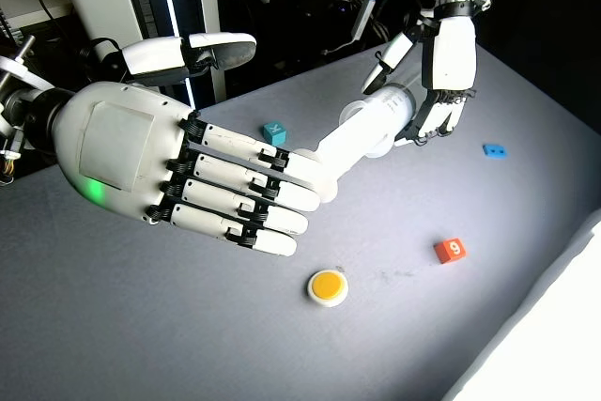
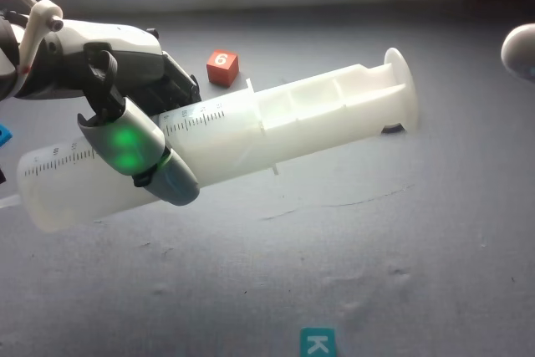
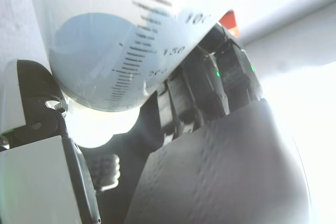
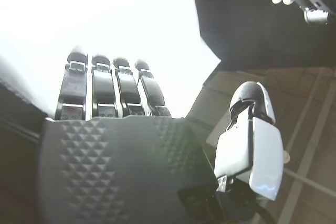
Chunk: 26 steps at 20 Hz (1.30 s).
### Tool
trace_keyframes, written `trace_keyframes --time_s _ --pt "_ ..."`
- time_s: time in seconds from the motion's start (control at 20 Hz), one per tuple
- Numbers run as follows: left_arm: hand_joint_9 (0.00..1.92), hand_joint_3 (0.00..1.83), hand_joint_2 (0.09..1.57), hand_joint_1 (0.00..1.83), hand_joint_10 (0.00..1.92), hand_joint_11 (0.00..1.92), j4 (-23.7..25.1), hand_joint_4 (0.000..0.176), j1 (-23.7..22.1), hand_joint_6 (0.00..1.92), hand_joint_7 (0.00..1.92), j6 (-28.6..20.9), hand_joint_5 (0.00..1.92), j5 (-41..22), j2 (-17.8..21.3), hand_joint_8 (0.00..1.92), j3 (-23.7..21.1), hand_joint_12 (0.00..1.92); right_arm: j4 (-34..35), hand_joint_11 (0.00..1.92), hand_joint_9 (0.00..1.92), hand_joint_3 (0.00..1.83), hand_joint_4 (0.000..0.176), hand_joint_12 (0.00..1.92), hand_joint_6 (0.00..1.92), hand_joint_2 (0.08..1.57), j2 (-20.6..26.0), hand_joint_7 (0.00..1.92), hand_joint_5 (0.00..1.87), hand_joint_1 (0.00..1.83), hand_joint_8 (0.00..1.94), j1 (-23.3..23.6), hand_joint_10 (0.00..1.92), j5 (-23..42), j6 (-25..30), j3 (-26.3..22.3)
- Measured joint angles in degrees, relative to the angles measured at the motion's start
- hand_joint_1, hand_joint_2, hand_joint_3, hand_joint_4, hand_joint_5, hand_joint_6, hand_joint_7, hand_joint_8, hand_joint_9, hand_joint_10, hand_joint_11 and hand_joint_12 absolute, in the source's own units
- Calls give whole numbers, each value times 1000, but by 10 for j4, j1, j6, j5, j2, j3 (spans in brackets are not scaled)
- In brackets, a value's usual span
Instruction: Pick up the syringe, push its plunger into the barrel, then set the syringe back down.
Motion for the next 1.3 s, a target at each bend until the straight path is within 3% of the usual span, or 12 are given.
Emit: trace_keyframes --time_s 0.3,0.5,0.6,0.65,0.75,1.0,1.1,1.2,1.3 --pt "700 3 1220 1337 1535 279 0 0 0 1399 792 0 717 1 0 1150 0 1650 2 0 0 0 0 0 0 935 0 0 0 0 0 0 0 0 0 0" --pt "750 0 1201 1346 1489 367 0 0 0 1357 860 0 710 2 0 1080 -1 1662 2 0 0 0 0 0 0 919 0 0 0 0 0 0 0 1 0 0" --pt "736 1 1219 1341 1530 362 0 0 0 1385 824 0 663 2 0 1156 -2 1699 14 0 0 0 0 0 0 920 -4 0 0 0 0 0 0 5 3 -3" --pt "728 0 1220 1341 1544 361 0 0 0 1370 814 0 675 2 0 1177 -2 1718 39 0 0 0 0 0 0 917 -9 0 0 0 0 0 0 11 4 -12" --pt "778 0 1186 1353 1462 396 0 0 0 1316 892 0 743 2 0 1017 -5 1678 66 0 0 0 0 0 0 917 -23 0 0 0 0 0 0 22 4 -21" --pt "722 1 1218 1342 1552 322 -4 0 -7 1341 797 0 707 4 0 1195 -5 1720 143 0 0 0 0 0 0 927 -32 0 0 0 0 0 0 32 30 -71" --pt "750 0 1197 1348 1499 338 -11 0 -9 1298 846 0 753 3 0 1117 -5 1721 159 0 0 0 0 0 0 916 -32 0 0 0 0 -1 0 25 49 -97" --pt "674 1 1225 1335 1561 250 -20 0 -14 1391 795 0 723 4 0 1173 -5 1740 163 0 0 0 0 0 0 925 -32 0 0 0 0 -5 0 15 57 -123" --pt "733 0 1194 1347 1493 346 -22 0 -21 1315 866 0 768 3 0 1063 -5 1693 171 0 0 0 0 0 0 929 -38 0 0 0 0 -7 0 -7 59 -139"
